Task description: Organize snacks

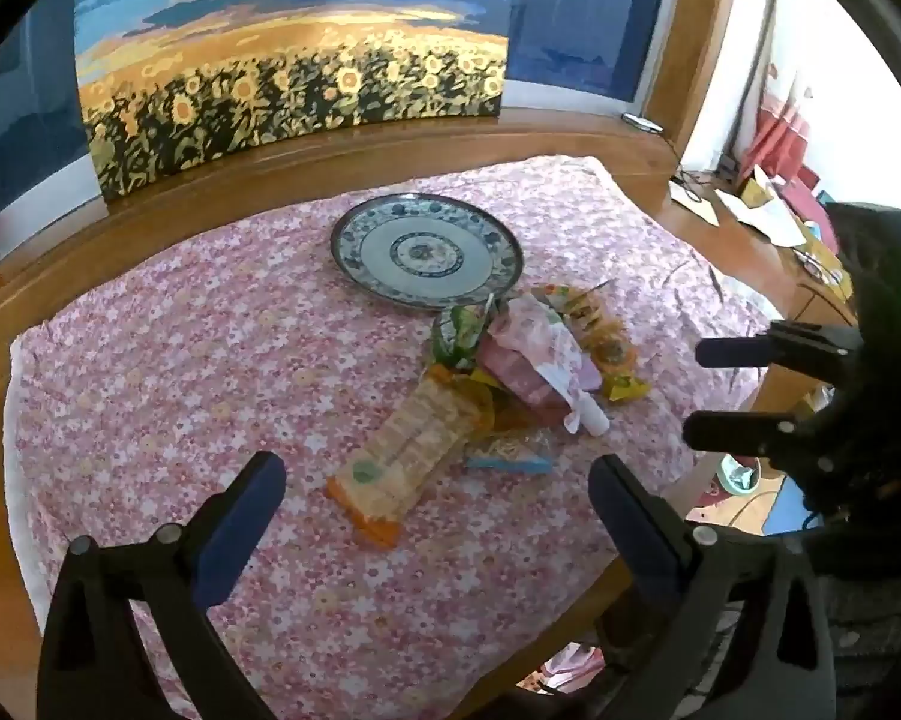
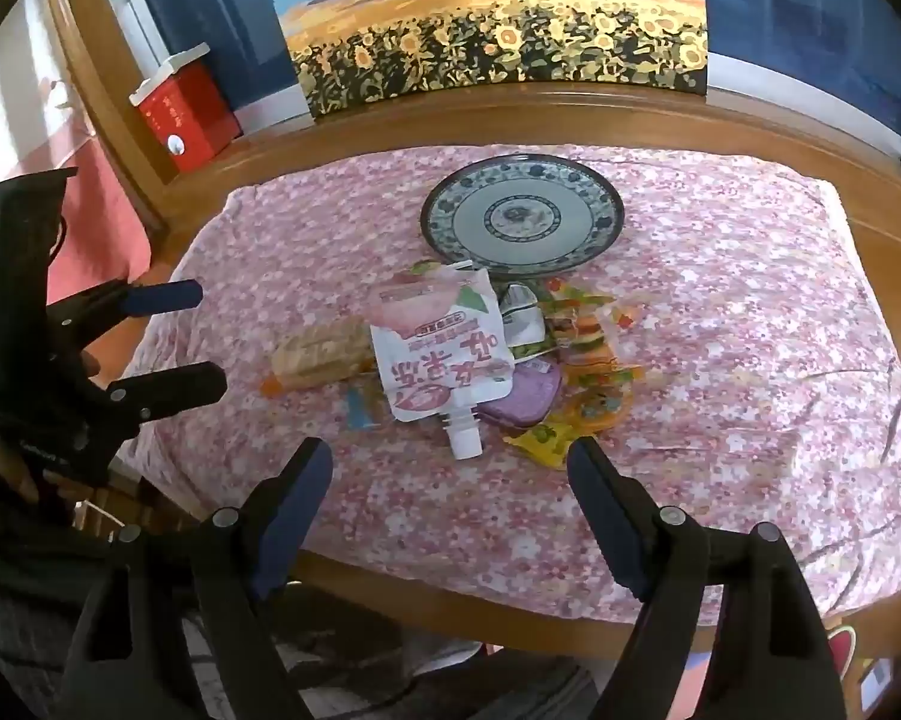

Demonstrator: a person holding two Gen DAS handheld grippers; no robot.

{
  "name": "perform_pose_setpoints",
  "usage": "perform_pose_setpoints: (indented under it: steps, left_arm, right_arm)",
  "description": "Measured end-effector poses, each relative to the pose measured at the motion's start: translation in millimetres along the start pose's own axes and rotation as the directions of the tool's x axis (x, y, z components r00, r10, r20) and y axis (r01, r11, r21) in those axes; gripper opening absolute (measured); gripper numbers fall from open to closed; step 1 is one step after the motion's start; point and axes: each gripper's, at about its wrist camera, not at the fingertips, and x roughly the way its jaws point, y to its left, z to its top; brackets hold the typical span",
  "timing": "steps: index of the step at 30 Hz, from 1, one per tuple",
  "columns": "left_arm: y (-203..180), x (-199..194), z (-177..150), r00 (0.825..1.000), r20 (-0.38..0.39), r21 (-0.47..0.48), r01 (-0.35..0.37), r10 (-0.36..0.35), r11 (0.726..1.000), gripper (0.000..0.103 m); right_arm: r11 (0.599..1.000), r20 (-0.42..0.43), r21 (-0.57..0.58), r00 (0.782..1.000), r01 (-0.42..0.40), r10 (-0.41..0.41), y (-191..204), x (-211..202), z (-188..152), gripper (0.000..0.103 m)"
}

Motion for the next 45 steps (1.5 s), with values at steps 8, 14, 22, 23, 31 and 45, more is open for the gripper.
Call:
perform_pose_setpoints:
  steps: [8, 14, 22, 23, 31, 45]
  left_arm:
    - [-7, -7, -3, 1.000, 0.019, 0.046, -0.025, 0.025, 0.999, 0.103]
    - [-4, -8, -3, 1.000, 0.016, 0.010, -0.021, 0.021, 1.000, 0.103]
    - [0, -6, -4, 1.000, 0.021, 0.000, -0.016, 0.016, 1.000, 0.103]
    - [0, -5, -3, 1.000, 0.022, 0.001, -0.018, 0.018, 1.000, 0.103]
    - [-1, -2, -1, 0.999, 0.035, 0.002, -0.016, 0.016, 1.000, 0.103]
    - [0, 7, 6, 0.999, 0.035, -0.010, 0.004, -0.004, 1.000, 0.103]
  right_arm:
    - [0.999, -0.032, 0.032, 0.999, -0.006, 0.007, 2, 6, -3, 0.082]
    - [0.999, -0.027, 0.036, 1.000, 0.005, -0.004, -1, 8, -4, 0.083]
    - [1.000, -0.023, 0.014, 1.000, 0.002, -0.002, 1, 1, -1, 0.083]
    - [1.000, -0.023, 0.011, 1.000, 0.000, 0.000, 1, 1, 0, 0.083]
    - [1.000, -0.016, -0.021, 1.000, 0.005, -0.005, -1, 2, 3, 0.083]
    - [0.998, -0.023, -0.067, 1.000, -0.007, 0.006, -5, 2, 12, 0.083]
